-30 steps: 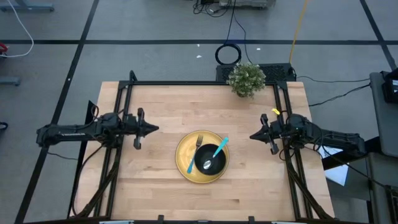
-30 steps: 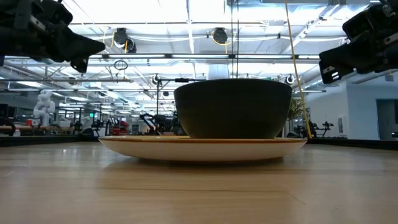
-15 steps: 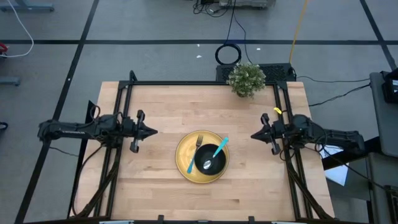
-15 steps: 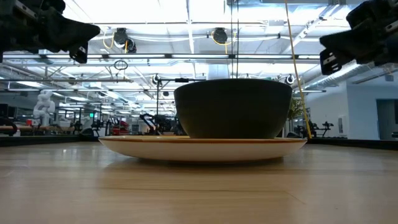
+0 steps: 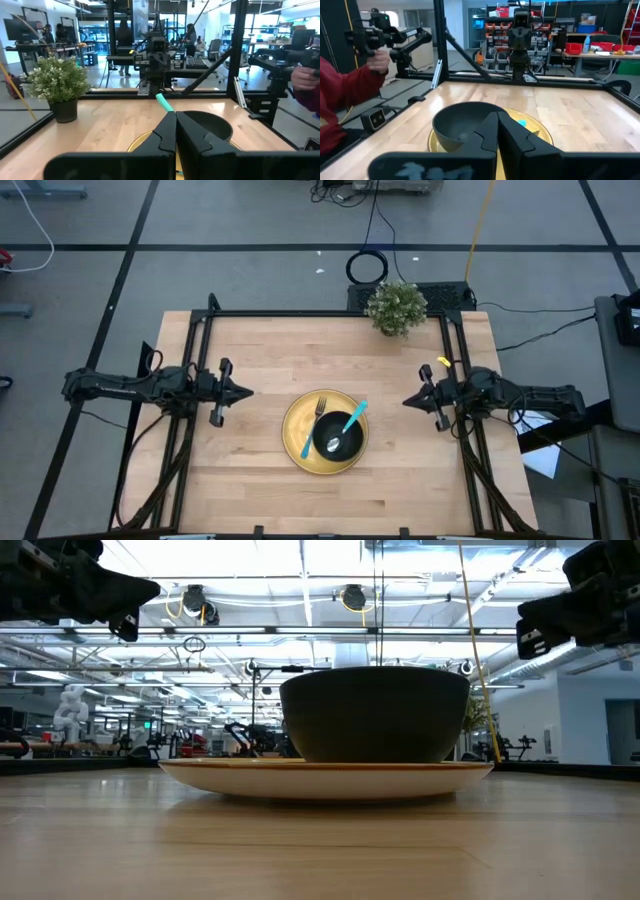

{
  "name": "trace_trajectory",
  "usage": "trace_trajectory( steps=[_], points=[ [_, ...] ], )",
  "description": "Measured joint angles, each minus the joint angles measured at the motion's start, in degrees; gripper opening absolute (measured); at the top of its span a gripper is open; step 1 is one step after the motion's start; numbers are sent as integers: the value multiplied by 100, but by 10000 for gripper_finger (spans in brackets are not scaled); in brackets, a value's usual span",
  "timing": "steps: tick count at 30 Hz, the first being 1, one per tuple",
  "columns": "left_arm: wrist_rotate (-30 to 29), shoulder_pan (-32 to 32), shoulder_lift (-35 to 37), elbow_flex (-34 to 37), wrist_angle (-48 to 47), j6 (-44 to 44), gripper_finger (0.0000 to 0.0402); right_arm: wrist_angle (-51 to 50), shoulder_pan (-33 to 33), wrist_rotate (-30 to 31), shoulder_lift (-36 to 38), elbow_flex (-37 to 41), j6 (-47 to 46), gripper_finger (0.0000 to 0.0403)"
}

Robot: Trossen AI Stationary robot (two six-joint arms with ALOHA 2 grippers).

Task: Set table place
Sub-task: Return to Home Position

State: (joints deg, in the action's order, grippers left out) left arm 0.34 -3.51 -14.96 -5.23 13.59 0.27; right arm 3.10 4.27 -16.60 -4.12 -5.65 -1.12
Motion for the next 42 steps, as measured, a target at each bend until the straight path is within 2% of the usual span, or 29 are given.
trace_trajectory(
  steps=[6, 10, 15, 25, 37, 42],
  points=[
    [19, 0, 0, 0, -7, -37, 8, 294, 0, -5, 0, 248, 36, 0],
    [333, 2, -2, 0, -9, 39, 8, 265, 0, -57, -2, 260, 60, 0],
    [372, 2, -2, 0, -11, 108, 8, 269, -2, -641, 0, 266, 118, 0],
    [157, 2, -2, 0, -40, 164, 8, 243, 0, -609, 0, 282, 180, 0],
    [151, 4, -2, 0, -184, 180, 8, 235, 0, -606, 0, 290, 32, 0],
    [246, 4, -2, 0, -377, -72, 8, 273, 0, -602, 0, 292, 82, 0]
  ],
)
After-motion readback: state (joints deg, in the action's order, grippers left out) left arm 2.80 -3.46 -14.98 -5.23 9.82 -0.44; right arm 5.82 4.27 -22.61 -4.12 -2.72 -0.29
